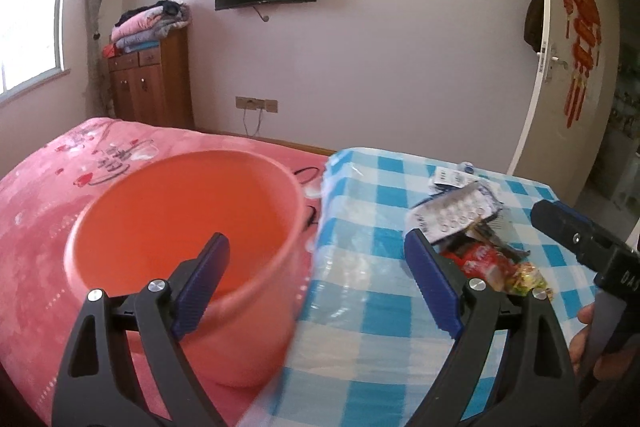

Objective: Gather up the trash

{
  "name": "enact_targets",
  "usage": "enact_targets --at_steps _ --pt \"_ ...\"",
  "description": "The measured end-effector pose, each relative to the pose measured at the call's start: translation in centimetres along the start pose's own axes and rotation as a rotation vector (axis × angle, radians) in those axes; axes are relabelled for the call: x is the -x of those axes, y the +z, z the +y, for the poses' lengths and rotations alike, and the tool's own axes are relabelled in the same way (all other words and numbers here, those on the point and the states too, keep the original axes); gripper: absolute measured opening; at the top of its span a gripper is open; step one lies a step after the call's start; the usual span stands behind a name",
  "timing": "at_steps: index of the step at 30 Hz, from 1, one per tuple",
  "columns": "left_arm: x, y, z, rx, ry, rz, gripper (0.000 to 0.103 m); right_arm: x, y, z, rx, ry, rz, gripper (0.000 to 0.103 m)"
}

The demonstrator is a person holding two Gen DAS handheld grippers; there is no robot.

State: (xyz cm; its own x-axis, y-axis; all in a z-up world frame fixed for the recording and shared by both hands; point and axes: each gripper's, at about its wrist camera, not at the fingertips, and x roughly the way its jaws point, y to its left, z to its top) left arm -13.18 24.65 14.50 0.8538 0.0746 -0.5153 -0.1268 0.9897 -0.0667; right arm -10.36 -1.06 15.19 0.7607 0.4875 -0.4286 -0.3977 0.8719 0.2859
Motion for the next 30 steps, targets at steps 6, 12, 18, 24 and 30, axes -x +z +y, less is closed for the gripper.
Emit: enact_targets --at_steps 6,12,18,24,30 --pt "-0.7 -0.7 -1.9 0.020 -0.041 0.028 0.089 1.3 -1.3 -3.3 -0.063 -0.017 -0.013 0.098" --pt "-1.8 -1.9 -3.6 0.001 -0.047 0.058 0.089 2.0 -2.3 -5.8 -0.106 -0.025 -0.008 0.098" --pt "-2.6 -2.6 -5.1 -0.024 -0.039 0.077 0.089 2.2 -2.8 -7.8 -0.129 -0.042 0.004 0.098" --pt "-3.6 -3.0 -6.5 -0.048 -0.044 0.107 0.089 2.2 -3.7 -9.8 -0.153 -0.057 0.029 0.098" --pt "-4.2 -3.2 -8.3 -0.079 -0.056 0.130 0.089 2.2 -4.5 -12.5 -0.200 -0.086 0.046 0.098"
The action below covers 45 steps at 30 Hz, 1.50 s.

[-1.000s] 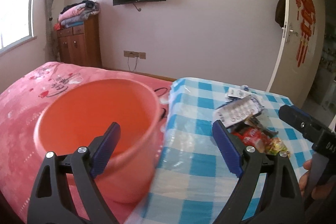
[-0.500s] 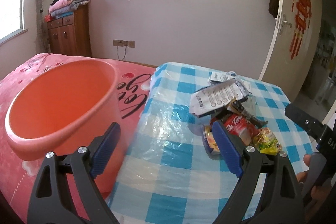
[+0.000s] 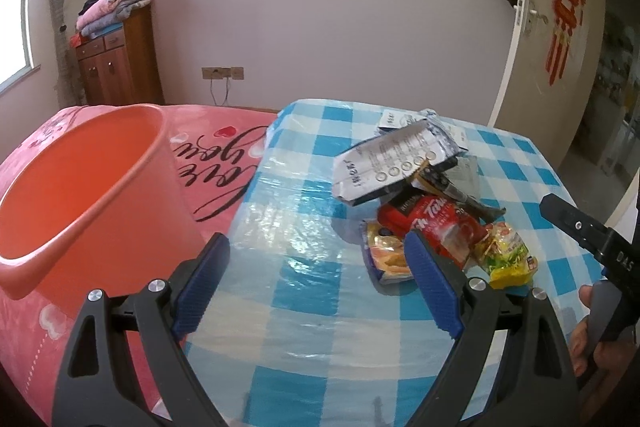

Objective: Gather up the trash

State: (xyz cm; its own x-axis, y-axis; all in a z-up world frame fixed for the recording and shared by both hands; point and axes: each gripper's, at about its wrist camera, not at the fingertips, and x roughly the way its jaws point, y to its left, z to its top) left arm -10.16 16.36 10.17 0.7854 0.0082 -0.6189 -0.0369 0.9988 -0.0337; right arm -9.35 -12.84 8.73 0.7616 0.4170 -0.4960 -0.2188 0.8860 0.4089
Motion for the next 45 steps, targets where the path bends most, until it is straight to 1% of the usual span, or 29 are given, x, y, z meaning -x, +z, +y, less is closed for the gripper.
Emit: enact_targets --at_steps 4,7,10,14,15,16,20,22,23,25,26,27,28,30,32,35,37,38,41,45 --pt "-0.5 0.5 -1.4 -0.018 -0.010 0.014 0.089 -0.3 0.1 -1.8 -0.043 -0.001 0.031 0.098" --pt "-0.7 1.3 -2.1 -0.027 -0.017 0.014 0.089 -0.7 -0.2 -3.1 -0.063 -0.007 0.070 0.098" --pt "-1.1 2.9 -2.9 -0.029 -0.030 0.013 0.089 -1.7 -0.5 -4.1 -0.089 0.012 0.132 0.098" --pt "-1.8 6.1 -5.0 -0.056 -0.070 0.013 0.089 -2.5 -0.9 -4.8 -0.106 0.043 0.170 0.098" --pt "-2.4 7.1 -5.9 -0.078 -0.086 0.029 0.089 -2.5 -1.0 -4.8 -0.107 0.051 0.172 0.098" --pt "-3.2 8.2 -6.9 -0.101 -0.110 0.054 0.089 -2.5 -1.1 -4.8 -0.108 0.056 0.174 0.098" --pt "-5.7 11.6 -10.6 -0.156 -0.151 0.074 0.089 -2.9 -1.2 -4.8 -0.107 0.081 0.186 0.098" --pt "-7.8 13.2 -12.6 -0.190 -0.186 0.107 0.089 -3.0 -1.3 -4.9 -0.112 0.091 0.190 0.098" --pt "-9.6 14.3 -14.0 -0.207 -0.202 0.138 0.089 -3.1 -1.3 -5.1 -0.118 0.098 0.197 0.098" --pt "-12.1 15.4 -15.6 -0.217 -0.218 0.182 0.089 -3.3 -1.4 -5.3 -0.127 0.110 0.204 0.098" --pt "-14.2 16.2 -16.9 -0.229 -0.236 0.226 0.089 -3.2 -1.4 -5.4 -0.128 0.114 0.204 0.098" --pt "-15.5 16.7 -17.6 -0.238 -0.245 0.251 0.089 -3.2 -1.4 -5.5 -0.125 0.115 0.204 0.098" --pt "-17.4 17.3 -18.7 -0.253 -0.237 0.281 0.089 -3.2 -1.5 -5.6 -0.125 0.114 0.205 0.098" --pt "-20.2 18.2 -20.1 -0.279 -0.215 0.328 0.089 -3.2 -1.4 -6.0 -0.143 0.140 0.207 0.098" --pt "-23.0 18.7 -21.2 -0.293 -0.213 0.380 0.089 -3.2 -1.3 -6.4 -0.153 0.149 0.210 0.098" --pt "-27.7 19.2 -22.8 -0.341 -0.149 0.460 0.089 -3.2 -1.1 -7.2 -0.189 0.170 0.213 0.098" --pt "-29.6 19.5 -23.1 -0.355 -0.114 0.486 0.089 -3.3 -1.0 -7.8 -0.216 0.181 0.214 0.098" --pt "-30.9 19.6 -23.3 -0.363 -0.084 0.499 0.089 -3.3 -1.0 -8.1 -0.226 0.187 0.215 0.098" --pt "-33.4 19.6 -23.2 -0.362 -0.039 0.541 0.089 -3.3 -0.8 -8.3 -0.236 0.200 0.216 0.098" --pt "-35.1 19.5 -23.1 -0.354 -0.020 0.572 0.089 -3.4 -0.8 -8.3 -0.233 0.209 0.221 0.098"
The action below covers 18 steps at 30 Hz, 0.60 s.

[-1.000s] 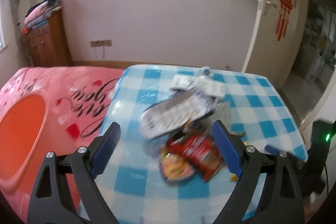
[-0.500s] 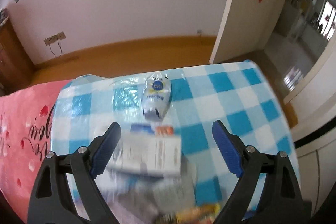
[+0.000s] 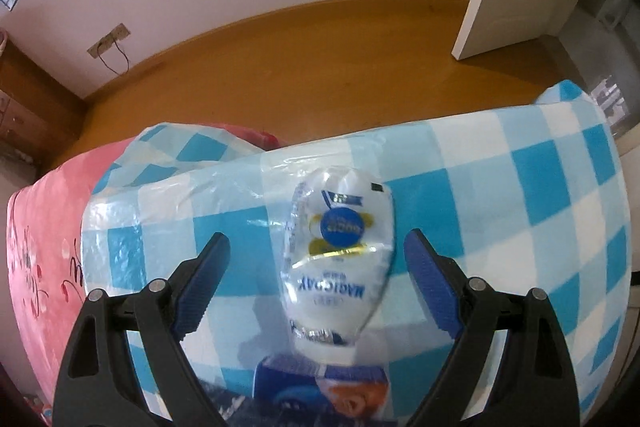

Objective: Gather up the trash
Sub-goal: 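Lift the white bottle with the left tool while the right tool grasps the yellow chip bag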

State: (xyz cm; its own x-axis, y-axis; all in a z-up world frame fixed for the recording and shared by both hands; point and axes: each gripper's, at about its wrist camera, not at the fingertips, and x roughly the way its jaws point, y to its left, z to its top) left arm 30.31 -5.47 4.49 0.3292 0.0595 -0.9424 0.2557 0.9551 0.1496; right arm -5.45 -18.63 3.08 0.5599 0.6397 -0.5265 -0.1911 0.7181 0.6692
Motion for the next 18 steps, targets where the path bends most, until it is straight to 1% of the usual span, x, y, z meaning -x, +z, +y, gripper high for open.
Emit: enact_targets --at_steps 2,4,5,6,7,8,12,15,18 --pt "-0.6 0.4 -0.1 -0.001 -0.004 0.011 0.089 0.0 0.0 0.0 0.001 0.005 0.001 0.098" --pt "-0.9 0.4 0.0 -0.001 -0.008 0.003 0.084 0.1 0.0 -0.1 0.001 0.010 0.002 0.098" --pt "-0.9 0.4 0.0 0.004 -0.024 -0.002 0.082 0.1 0.1 -0.1 0.001 0.012 0.003 0.098" --pt "-0.8 0.3 0.1 0.010 -0.040 -0.003 0.076 0.1 0.0 -0.1 0.001 0.013 0.002 0.098" --pt "-0.7 0.2 0.1 0.018 -0.062 -0.003 0.066 0.1 0.0 -0.1 0.002 0.012 0.003 0.098" --pt "-0.4 0.0 0.1 0.030 -0.093 -0.006 0.061 0.1 0.0 -0.1 0.002 0.010 0.004 0.098" --pt "0.2 -1.0 -0.9 0.005 -0.066 -0.023 0.061 0.2 0.0 -0.1 -0.001 0.014 0.001 0.098" --pt "0.5 -2.3 -1.6 0.010 -0.099 -0.021 0.061 0.5 0.1 -0.3 -0.005 0.001 -0.006 0.098" --pt "1.4 -4.0 -3.1 -0.034 -0.116 -0.031 0.061 0.6 0.0 -0.3 0.003 -0.003 0.004 0.098"
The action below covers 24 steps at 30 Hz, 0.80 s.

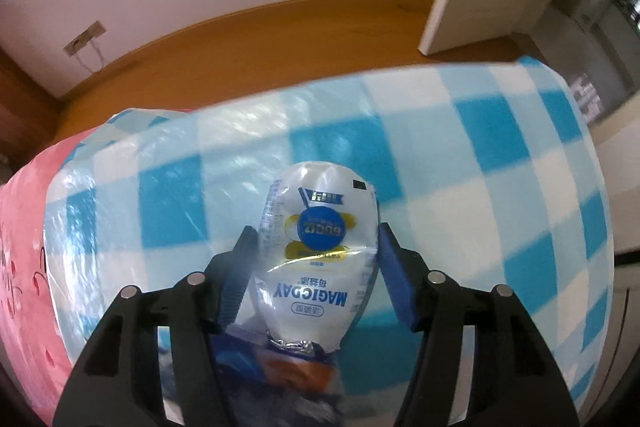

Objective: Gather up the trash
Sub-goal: 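Lift the white bottle with the left tool while the right tool grasps the yellow chip bag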

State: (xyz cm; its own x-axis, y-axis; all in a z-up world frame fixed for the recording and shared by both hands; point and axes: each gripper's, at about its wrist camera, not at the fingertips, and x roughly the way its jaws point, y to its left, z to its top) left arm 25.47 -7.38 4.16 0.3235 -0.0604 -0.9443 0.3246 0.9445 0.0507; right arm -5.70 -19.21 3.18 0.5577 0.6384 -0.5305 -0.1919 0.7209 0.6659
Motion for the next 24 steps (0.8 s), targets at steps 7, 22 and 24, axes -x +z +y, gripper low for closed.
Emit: enact_targets --at_steps 7,22,24 --pt "2.7 -3.2 -2.8 -0.037 -0.078 -0.034 0.061 -1.1 -0.7 2.3 0.117 0.006 0.055 0.095" --pt "10.2 -6.9 -0.4 0.036 -0.235 -0.201 0.061 -3.3 -2.7 5.7 0.364 -0.215 0.130 0.059" --pt "10.8 -7.6 0.1 0.043 -0.257 -0.213 0.061 -3.5 -3.4 6.1 0.383 -0.238 0.128 0.055"
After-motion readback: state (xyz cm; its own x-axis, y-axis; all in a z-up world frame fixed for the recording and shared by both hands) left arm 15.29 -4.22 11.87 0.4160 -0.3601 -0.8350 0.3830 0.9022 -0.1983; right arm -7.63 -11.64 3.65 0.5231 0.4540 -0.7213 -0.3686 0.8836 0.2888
